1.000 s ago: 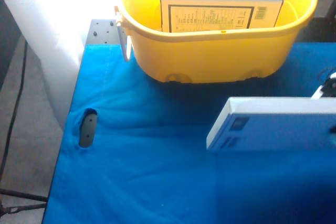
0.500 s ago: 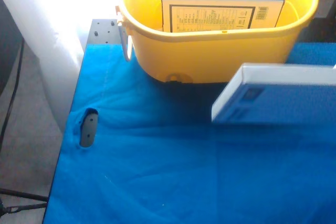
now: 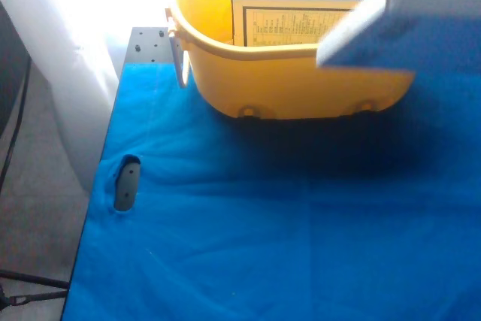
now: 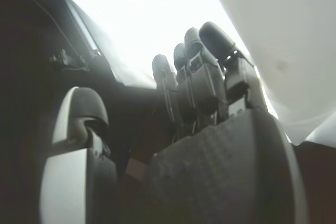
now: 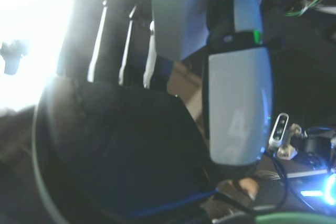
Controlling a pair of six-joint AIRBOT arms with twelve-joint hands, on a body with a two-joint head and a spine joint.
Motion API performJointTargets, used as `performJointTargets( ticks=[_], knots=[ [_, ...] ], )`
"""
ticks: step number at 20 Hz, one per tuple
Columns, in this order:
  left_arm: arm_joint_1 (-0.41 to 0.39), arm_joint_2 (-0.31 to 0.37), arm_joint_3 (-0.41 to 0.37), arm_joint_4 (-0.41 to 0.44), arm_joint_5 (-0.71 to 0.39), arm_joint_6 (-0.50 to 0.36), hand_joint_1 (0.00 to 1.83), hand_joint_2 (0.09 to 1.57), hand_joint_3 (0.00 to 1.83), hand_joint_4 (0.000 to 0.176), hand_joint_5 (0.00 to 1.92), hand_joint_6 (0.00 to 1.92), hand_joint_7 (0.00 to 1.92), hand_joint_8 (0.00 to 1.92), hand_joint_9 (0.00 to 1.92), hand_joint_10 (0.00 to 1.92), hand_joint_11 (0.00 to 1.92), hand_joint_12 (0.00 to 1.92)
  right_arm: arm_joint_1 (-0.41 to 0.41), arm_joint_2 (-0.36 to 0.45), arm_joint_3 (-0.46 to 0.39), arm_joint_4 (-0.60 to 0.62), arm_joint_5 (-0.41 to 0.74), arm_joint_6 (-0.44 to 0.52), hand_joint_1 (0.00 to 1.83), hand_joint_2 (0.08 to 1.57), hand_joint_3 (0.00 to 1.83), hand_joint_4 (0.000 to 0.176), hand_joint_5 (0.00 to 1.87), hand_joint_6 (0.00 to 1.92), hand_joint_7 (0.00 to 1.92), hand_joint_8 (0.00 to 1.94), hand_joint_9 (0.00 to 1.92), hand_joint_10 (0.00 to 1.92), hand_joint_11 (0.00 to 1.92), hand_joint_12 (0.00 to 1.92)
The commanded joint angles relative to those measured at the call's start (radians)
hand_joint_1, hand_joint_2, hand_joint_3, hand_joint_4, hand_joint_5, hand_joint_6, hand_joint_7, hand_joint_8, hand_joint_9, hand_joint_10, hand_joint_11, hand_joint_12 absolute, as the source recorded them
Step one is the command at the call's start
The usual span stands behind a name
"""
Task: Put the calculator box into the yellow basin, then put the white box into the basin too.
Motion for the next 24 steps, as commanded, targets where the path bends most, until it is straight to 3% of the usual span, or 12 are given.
performJointTargets(
  ticks=[1,2,4,11,16,17,19,20,21,22,23,24],
  knots=[
    [0.003,-0.010,0.010,-0.024,-0.101,0.022,0.78,1.13,0.00,0.000,0.59,0.02,0.46,0.01,0.47,0.08,0.00,1.47,0.017,0.000,0.009,-0.004,-0.117,0.002,1.37,1.13,0.00,0.000,1.01,0.86,0.78,1.09,0.93,1.36,0.95,1.61],
    [0.012,-0.020,0.019,-0.038,-0.101,0.033,0.79,1.15,0.00,0.000,0.60,0.03,0.44,0.00,0.44,0.08,0.00,1.47,0.027,-0.001,0.016,-0.002,-0.117,0.002,1.37,1.13,0.00,0.000,1.01,0.86,0.80,1.08,0.94,1.34,0.95,1.61],
    [0.034,-0.048,0.049,-0.060,-0.101,0.034,0.79,1.14,0.00,0.000,0.63,0.03,0.40,0.01,0.38,0.05,0.00,1.24,0.043,-0.007,0.036,0.014,-0.117,-0.009,1.37,1.13,0.00,0.000,1.01,0.86,0.78,1.09,0.93,1.36,0.95,1.61],
    [0.085,-0.137,0.123,-0.118,-0.095,0.055,0.83,1.14,0.00,0.000,0.76,0.05,0.39,0.02,0.38,0.08,0.00,1.32,0.147,-0.042,0.126,0.054,-0.068,-0.025,1.37,1.13,0.00,0.000,1.01,0.86,0.80,1.07,0.94,1.34,0.95,1.61],
    [0.134,-0.146,0.159,-0.157,-0.098,0.055,0.86,1.10,0.00,0.000,0.71,0.01,0.39,0.00,0.20,0.53,0.00,1.42,0.426,-0.193,0.264,-0.035,0.203,-0.025,1.37,1.13,0.00,0.000,1.01,0.86,0.78,1.09,0.93,1.36,0.95,1.61],
    [0.141,-0.150,0.167,-0.158,-0.098,0.055,0.87,1.11,0.00,0.000,0.71,0.00,0.40,0.00,0.19,0.58,0.00,1.46,0.438,-0.219,0.288,-0.035,0.216,-0.025,1.37,1.13,0.00,0.000,1.01,0.86,0.80,1.08,0.94,1.34,0.95,1.61],
    [0.147,-0.176,0.183,-0.158,-0.099,0.055,0.91,1.12,0.00,0.000,0.75,0.01,0.47,0.03,0.09,0.97,0.00,1.65,0.453,-0.228,0.306,-0.035,0.229,-0.025,1.37,1.13,0.00,0.000,1.00,0.88,0.80,1.09,0.94,1.35,0.95,1.61],
    [0.147,-0.179,0.182,-0.158,-0.099,0.055,0.91,1.11,0.00,0.000,0.76,0.01,0.47,0.03,0.07,1.00,0.00,1.62,0.460,-0.228,0.306,-0.035,0.239,-0.025,1.37,1.13,0.00,0.000,1.01,0.86,0.80,1.07,0.94,1.34,0.95,1.61],
    [0.146,-0.185,0.182,-0.159,-0.099,0.055,0.92,1.11,0.00,0.000,0.81,0.03,0.44,0.30,0.03,1.17,0.00,1.73,0.486,-0.232,0.312,-0.035,0.264,-0.025,1.37,1.13,0.00,0.000,0.98,0.91,0.81,1.07,0.95,1.33,0.95,1.61],
    [0.146,-0.188,0.183,-0.159,-0.098,0.055,0.92,1.11,0.00,0.000,0.81,0.03,0.44,0.30,0.03,1.17,0.00,1.73,0.496,-0.237,0.317,-0.035,0.270,-0.027,1.37,1.13,0.00,0.000,0.98,0.91,0.81,1.07,0.95,1.33,0.95,1.61],
    [0.146,-0.192,0.184,-0.159,-0.096,0.055,0.89,1.12,0.00,0.000,0.83,0.03,0.33,0.16,0.01,0.71,0.00,1.25,0.511,-0.245,0.325,-0.035,0.283,-0.038,1.37,1.13,0.00,0.000,1.01,0.86,0.80,1.07,0.94,1.34,0.95,1.61],
    [0.147,-0.195,0.186,-0.159,-0.094,0.055,0.87,1.10,0.00,0.000,0.81,0.02,0.32,0.07,0.05,0.52,0.00,1.09,0.530,-0.254,0.330,-0.035,0.303,-0.063,1.37,1.13,0.00,0.000,0.98,0.91,0.81,1.07,0.95,1.33,0.95,1.61]
  ],
)
